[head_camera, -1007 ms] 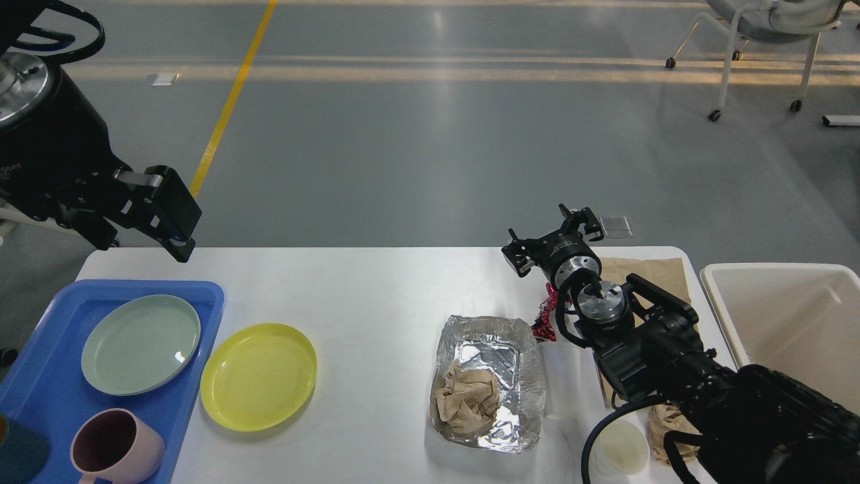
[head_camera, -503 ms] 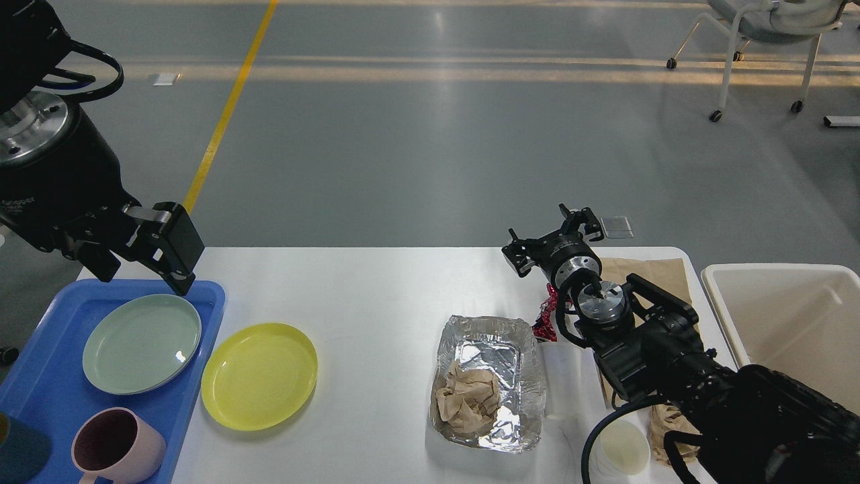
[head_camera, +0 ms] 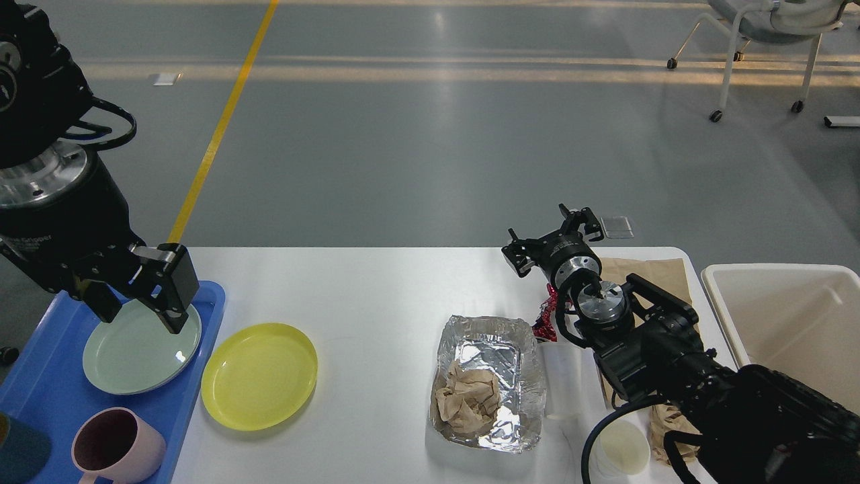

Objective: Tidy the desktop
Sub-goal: 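Raise the left gripper up and over the pale green plate, then move the left gripper down to the yellow plate's rim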

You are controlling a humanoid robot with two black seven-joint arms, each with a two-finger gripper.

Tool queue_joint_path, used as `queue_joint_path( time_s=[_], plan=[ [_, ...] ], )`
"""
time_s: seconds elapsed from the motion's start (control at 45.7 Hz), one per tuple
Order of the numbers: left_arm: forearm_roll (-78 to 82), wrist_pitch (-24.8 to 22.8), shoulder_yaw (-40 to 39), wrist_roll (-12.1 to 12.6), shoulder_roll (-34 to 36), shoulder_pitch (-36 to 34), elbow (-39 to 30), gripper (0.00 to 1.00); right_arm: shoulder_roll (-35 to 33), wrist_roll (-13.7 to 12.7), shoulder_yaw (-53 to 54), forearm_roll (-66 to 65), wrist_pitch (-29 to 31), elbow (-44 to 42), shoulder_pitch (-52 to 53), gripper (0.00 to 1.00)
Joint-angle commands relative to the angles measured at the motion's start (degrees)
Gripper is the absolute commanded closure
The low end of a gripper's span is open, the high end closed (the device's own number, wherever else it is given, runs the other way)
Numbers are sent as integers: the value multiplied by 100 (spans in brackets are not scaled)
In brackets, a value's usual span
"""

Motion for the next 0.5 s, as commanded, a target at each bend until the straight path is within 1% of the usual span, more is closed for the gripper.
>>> queue_joint_path(
  time_s=[0.0, 0.022, 0.131, 0.285, 0.416, 0.481],
  plan=[
    [-6, 457, -8, 6, -94, 393, 10, 34, 0, -5, -2, 0, 0, -5, -2, 0],
    [-6, 589, -8, 6, -94, 446, 10, 36, 0, 4, -2, 0, 0, 4, -2, 0],
    [3, 1283, -8, 32, -94, 771, 10, 37, 0, 4, 6, 0, 0, -5, 6, 0],
    [12, 2426, -8, 252, -103, 1298, 10, 38, 0, 4, -2, 0, 0, -5, -2, 0],
    [12, 3322, -105, 270, -120, 1808, 2, 38, 0, 4, 6, 0, 0, -5, 6, 0],
    [12, 3683, -113, 287, -226, 2011, -25, 38, 0, 4, 6, 0, 0, -5, -2, 0]
  ],
)
